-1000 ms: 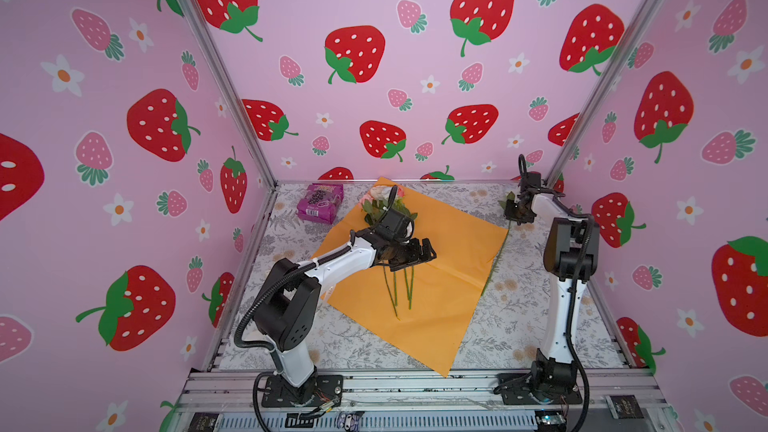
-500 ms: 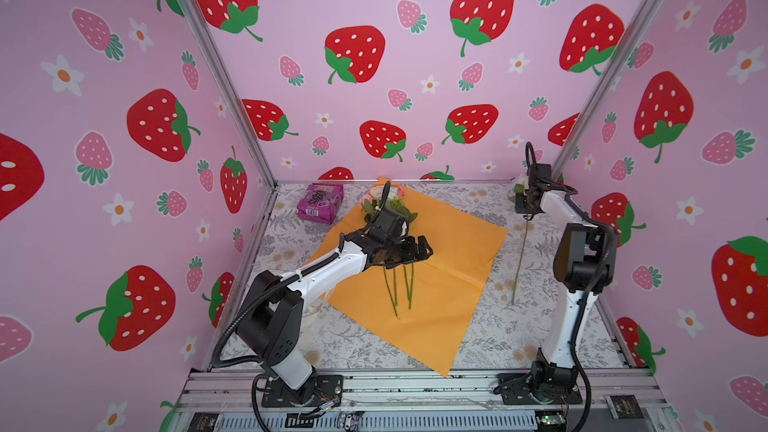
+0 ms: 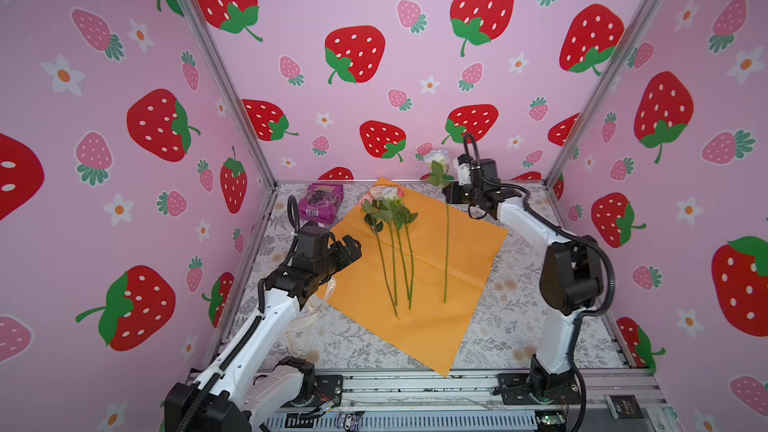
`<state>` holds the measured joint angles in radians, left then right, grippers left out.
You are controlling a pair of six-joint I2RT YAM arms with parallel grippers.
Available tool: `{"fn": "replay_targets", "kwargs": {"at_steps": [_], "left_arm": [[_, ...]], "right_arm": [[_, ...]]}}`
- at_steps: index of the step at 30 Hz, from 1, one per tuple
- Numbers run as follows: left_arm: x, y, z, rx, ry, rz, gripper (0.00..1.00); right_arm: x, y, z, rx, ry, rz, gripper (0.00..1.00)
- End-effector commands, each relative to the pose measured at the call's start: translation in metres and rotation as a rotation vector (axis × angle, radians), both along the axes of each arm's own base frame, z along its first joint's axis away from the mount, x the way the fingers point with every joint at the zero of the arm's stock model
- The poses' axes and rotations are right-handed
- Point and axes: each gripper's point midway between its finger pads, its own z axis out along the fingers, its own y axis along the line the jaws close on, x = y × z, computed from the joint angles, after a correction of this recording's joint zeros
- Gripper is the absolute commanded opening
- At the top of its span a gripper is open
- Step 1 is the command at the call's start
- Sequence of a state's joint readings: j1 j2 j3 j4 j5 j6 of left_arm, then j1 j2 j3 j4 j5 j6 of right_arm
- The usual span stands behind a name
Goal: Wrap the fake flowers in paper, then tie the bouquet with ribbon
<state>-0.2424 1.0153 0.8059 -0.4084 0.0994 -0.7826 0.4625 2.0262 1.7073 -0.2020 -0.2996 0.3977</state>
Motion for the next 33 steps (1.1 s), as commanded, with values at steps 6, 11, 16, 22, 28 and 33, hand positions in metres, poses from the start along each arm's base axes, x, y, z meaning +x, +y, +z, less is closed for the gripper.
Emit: {"fn": "replay_targets", "kwargs": {"at_steps": [6,11,16,22,28,33], "left_arm": [[-0.033,0.007,-0.020,-0.039,0.062,-0.005,0.99],[-0.035,0.007,-0.024,-0.040,0.070,-0.011,0.99],[-0.029,0.004,-0.023,-0.048,0.071,-0.021,0.99],[-0.028,0.001,-0.021,-0.061,0.067,-0.032,0.99],[-0.032,0.002,-0.023,-0.057,0.074,-0.032,0.99],[-0.034,0.002,-0.023,-0.059,0.076,-0.034,0.99]], "right_arm": [[-0.011,0.071,-0.048,0.013,0.163,0.005,0.04],[-0.027,0.099,-0.044,0.011,0.119,0.098,0.02],[-0.040,0.128,-0.045,0.009,0.124,0.132,0.02],[-0.047,0.161,-0.059,0.011,0.137,0.159,0.03],[-0.034,0.167,-0.099,-0.065,0.189,0.130,0.03],[-0.030,0.160,-0.122,-0.104,0.212,0.125,0.09]]}}
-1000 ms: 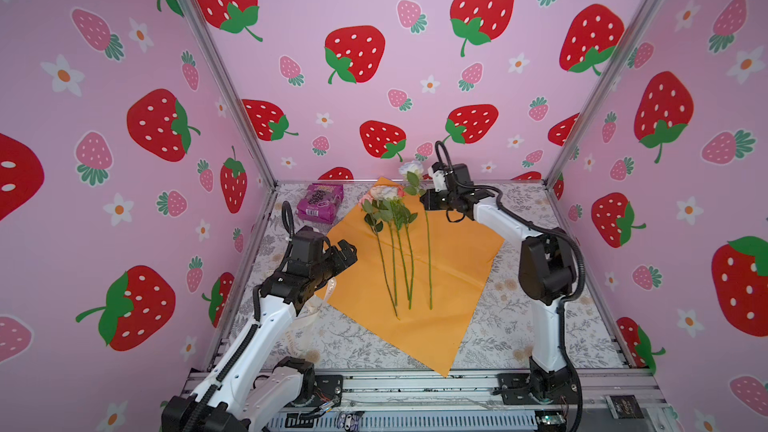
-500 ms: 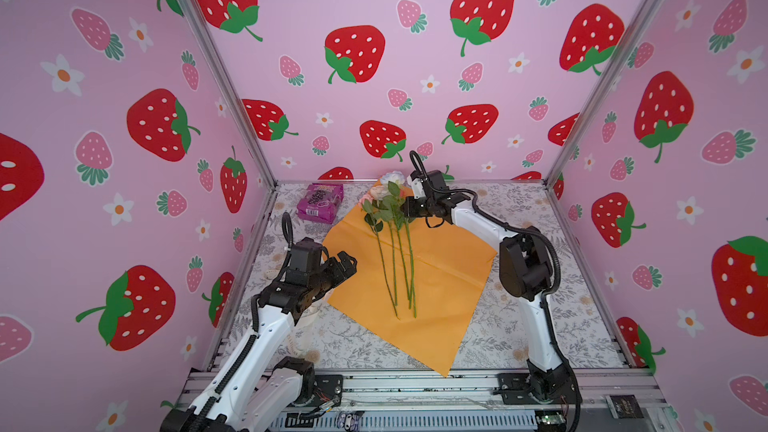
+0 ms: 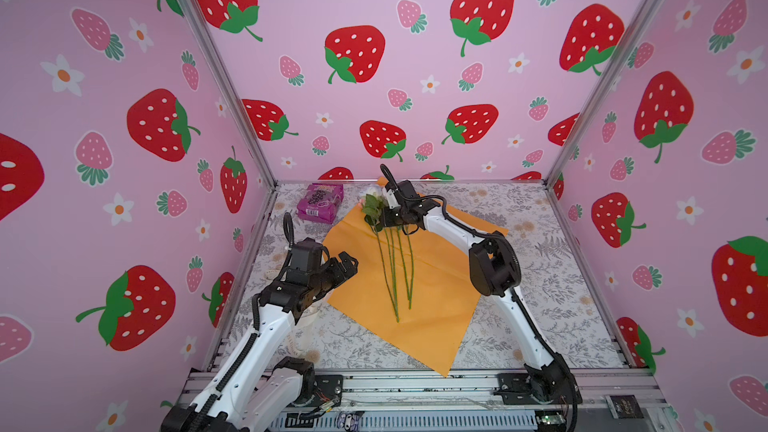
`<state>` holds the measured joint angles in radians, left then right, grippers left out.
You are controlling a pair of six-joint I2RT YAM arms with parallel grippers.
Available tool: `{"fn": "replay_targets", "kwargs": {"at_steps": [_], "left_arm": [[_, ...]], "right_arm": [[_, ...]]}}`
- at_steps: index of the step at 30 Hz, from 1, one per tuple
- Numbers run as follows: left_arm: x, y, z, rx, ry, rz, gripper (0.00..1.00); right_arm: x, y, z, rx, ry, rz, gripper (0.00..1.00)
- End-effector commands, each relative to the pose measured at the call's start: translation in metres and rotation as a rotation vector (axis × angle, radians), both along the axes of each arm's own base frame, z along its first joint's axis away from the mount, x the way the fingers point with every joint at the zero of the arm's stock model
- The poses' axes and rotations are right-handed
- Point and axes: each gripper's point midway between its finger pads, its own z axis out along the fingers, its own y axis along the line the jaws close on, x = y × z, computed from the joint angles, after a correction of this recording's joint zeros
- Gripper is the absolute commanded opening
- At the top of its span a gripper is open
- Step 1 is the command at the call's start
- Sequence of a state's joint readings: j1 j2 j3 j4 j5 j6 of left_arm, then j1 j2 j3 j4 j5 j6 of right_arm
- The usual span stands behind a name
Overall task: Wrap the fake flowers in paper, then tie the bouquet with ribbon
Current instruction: 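Lay the white rose on the stems and withdraw right gripper toward the robot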
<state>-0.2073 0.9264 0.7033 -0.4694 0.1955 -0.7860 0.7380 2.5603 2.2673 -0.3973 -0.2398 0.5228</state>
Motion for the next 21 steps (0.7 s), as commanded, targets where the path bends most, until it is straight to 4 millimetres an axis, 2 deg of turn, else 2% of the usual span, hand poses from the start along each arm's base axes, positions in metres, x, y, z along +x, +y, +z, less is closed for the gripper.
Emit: {"fn": "replay_targets", "kwargs": {"at_steps": [1,4,6,10,12,14,16,20,21], "left_arm": [[-0.001,0.000,0.005,-0.010,-0.012,0.001,0.99],[0.000,-0.001,0.005,-0.012,-0.013,-0.003,0.99],[0.001,-0.003,0.005,-0.018,-0.012,-0.011,0.99],[0.004,-0.009,0.008,-0.033,-0.017,-0.044,0.99],[0.005,-0.014,0.008,-0.039,-0.015,-0.077,1.00],[0.000,-0.020,0.003,-0.048,0.011,-0.124,1.00],[-0.008,-0.025,-0.005,-0.057,0.045,-0.162,1.00],[-0.024,-0.039,-0.017,-0.102,0.092,-0.215,1.00],[-0.027,-0.042,-0.018,-0.106,0.098,-0.221,1.00]], "right_arm": [[0.006,-0.013,-0.004,-0.040,0.015,-0.023,0.15],[0.006,-0.016,0.006,-0.035,0.009,-0.004,0.26],[0.005,-0.021,0.023,-0.032,-0.003,0.007,0.34],[-0.007,-0.035,0.061,-0.041,-0.032,0.037,0.40],[-0.022,-0.045,0.079,-0.047,-0.044,0.068,0.42],[-0.040,-0.061,0.089,-0.060,-0.047,0.073,0.42],[-0.060,-0.082,0.093,-0.062,-0.037,0.039,0.43],[-0.115,-0.132,0.093,0.027,0.010,-0.082,0.43],[-0.130,-0.145,0.081,0.034,0.047,-0.120,0.43]]}}
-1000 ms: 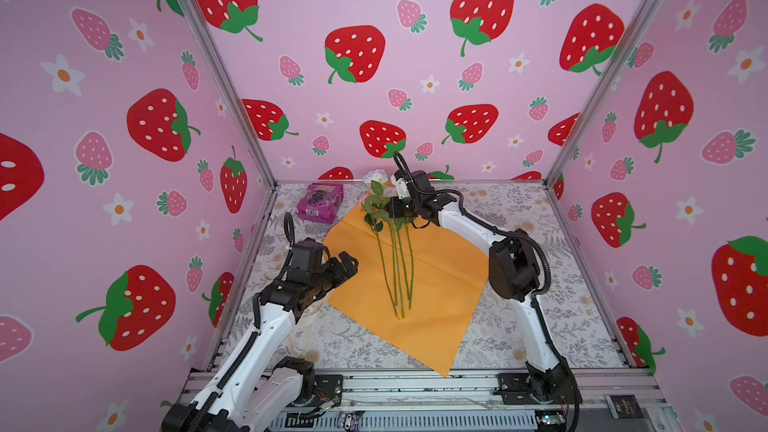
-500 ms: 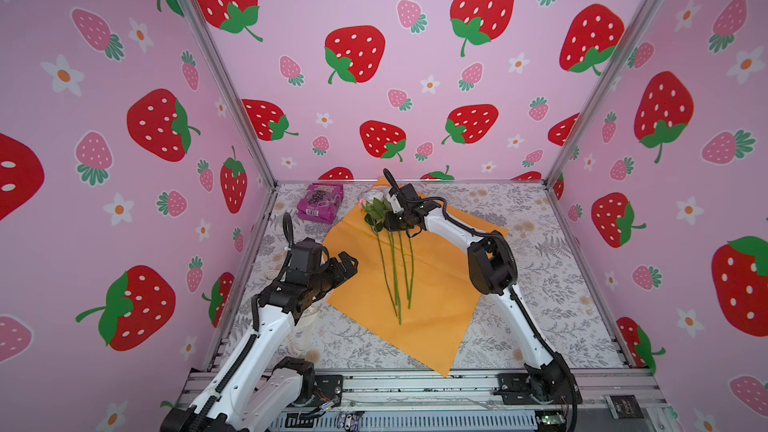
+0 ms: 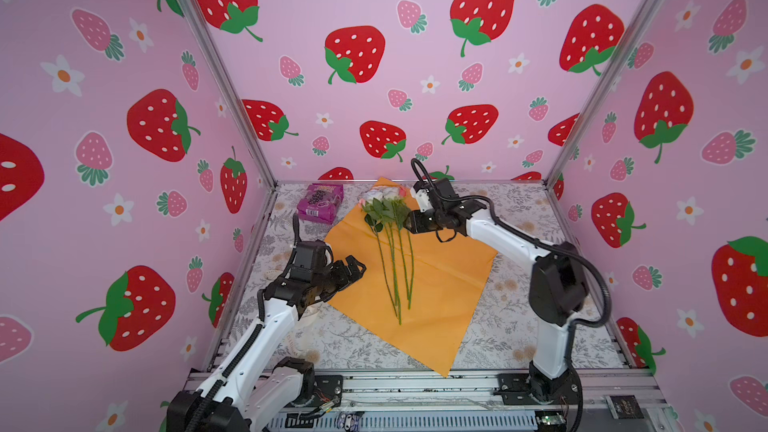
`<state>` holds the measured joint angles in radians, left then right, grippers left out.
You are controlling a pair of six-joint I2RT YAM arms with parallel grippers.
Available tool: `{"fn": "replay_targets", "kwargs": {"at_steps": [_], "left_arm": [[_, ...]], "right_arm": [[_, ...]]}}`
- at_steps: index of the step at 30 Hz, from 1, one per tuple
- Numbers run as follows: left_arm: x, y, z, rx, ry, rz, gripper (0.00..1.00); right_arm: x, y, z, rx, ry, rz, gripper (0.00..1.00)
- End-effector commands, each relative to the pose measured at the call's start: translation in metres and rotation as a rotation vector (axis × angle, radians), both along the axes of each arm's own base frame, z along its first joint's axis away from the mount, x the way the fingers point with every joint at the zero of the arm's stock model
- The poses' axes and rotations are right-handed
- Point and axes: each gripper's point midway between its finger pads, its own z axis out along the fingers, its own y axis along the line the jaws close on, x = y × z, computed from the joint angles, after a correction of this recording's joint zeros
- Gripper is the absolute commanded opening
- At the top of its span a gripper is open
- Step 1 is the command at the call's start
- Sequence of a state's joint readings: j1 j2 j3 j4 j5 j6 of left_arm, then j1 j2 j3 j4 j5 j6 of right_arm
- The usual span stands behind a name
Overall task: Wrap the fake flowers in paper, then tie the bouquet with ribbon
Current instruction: 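Lay the white rose on the stems and withdraw right gripper toward the robot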
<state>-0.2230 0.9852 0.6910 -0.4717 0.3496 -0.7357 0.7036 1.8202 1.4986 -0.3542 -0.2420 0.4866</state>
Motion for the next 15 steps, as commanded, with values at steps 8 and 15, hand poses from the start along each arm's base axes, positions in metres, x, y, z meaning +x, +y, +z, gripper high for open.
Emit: {"fn": "replay_targets", "kwargs": {"at_steps": [8,15], "left_arm": [[-0.049,-0.039,-0.026,-0.026,0.085,-0.131,1.00],[-0.073,-0.052,-0.046,0.002,0.117,-0.152,1.00]], "right_arm": [[-0.155,-0.111,-0.084,0.074,0.336,-0.231,0.44],[-0.231,-0.155,-0.125,-0.003,0.488,-0.227,0.47]]}}
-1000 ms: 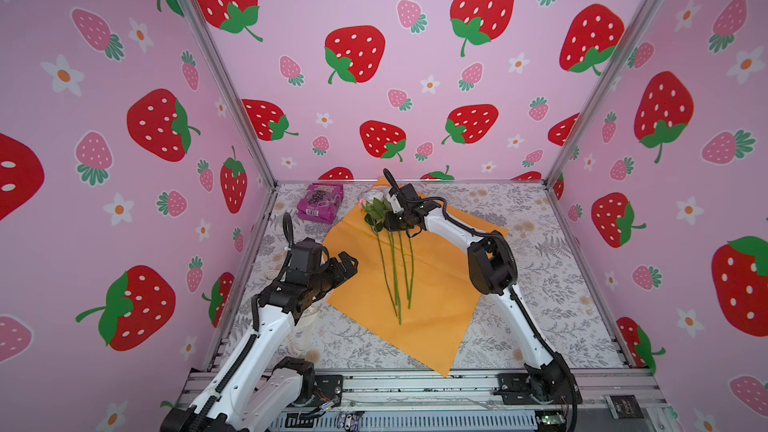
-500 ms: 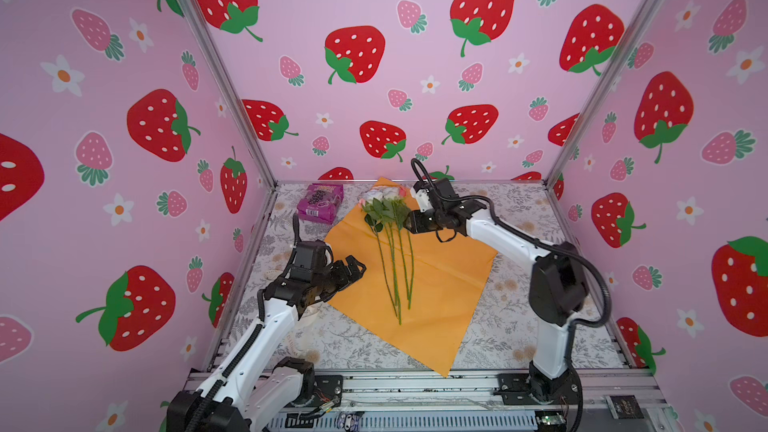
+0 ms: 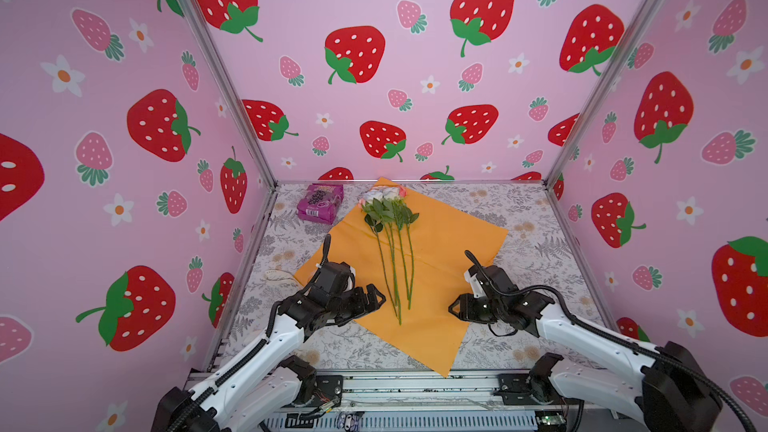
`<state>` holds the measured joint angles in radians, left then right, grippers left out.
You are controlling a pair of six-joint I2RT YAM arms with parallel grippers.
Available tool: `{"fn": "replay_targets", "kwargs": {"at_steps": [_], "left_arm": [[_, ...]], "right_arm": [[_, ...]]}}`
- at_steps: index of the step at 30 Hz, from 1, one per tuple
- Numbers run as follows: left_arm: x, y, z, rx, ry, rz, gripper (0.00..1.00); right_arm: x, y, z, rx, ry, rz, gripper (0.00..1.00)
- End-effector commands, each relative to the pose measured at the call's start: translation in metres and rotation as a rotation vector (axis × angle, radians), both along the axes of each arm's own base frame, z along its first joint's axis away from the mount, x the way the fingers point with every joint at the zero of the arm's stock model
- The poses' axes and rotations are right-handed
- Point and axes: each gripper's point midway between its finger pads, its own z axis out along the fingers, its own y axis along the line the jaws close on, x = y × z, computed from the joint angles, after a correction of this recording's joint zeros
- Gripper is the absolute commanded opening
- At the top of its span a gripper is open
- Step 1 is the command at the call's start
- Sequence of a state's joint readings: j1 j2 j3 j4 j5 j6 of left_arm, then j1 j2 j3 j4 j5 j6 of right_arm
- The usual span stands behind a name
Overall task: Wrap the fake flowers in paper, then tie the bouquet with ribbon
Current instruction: 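Lay the white rose on the stems and withdraw right gripper toward the robot, then grasp the near corners of the orange sheet with both grippers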
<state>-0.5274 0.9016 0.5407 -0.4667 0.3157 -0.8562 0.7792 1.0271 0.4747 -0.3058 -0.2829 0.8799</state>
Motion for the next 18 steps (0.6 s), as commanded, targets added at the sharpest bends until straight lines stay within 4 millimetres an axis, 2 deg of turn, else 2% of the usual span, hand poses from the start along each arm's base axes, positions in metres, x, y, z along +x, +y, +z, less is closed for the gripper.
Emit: {"fn": "replay_targets", "kwargs": {"at_steps": [1,3,5,11,15,18], "left_arm": [[-0.005,-0.001,-0.008,0.011,0.010,0.039,1.00],[-0.009,-0.004,-0.012,0.019,0.015,0.038,1.00],[-0.009,-0.005,-0.013,0.026,0.014,0.036,1.00],[-0.006,-0.003,-0.009,0.063,0.009,0.037,0.99],[-0.005,0.000,-0.008,0.075,-0.002,0.050,1.00],[-0.004,0.000,-0.007,0.069,-0.004,0.058,1.00]], "right_arm": [[-0.029,-0.015,-0.014,-0.007,0.112,-0.026,0.47],[-0.041,-0.018,-0.023,0.003,0.150,-0.019,0.47],[-0.045,-0.017,-0.023,0.042,0.141,-0.014,0.49],[-0.059,-0.020,-0.043,0.053,0.226,-0.026,0.51],[-0.066,-0.015,-0.054,0.068,0.262,0.005,0.51],[-0.062,0.000,-0.049,0.136,0.258,0.037,0.51]]}}
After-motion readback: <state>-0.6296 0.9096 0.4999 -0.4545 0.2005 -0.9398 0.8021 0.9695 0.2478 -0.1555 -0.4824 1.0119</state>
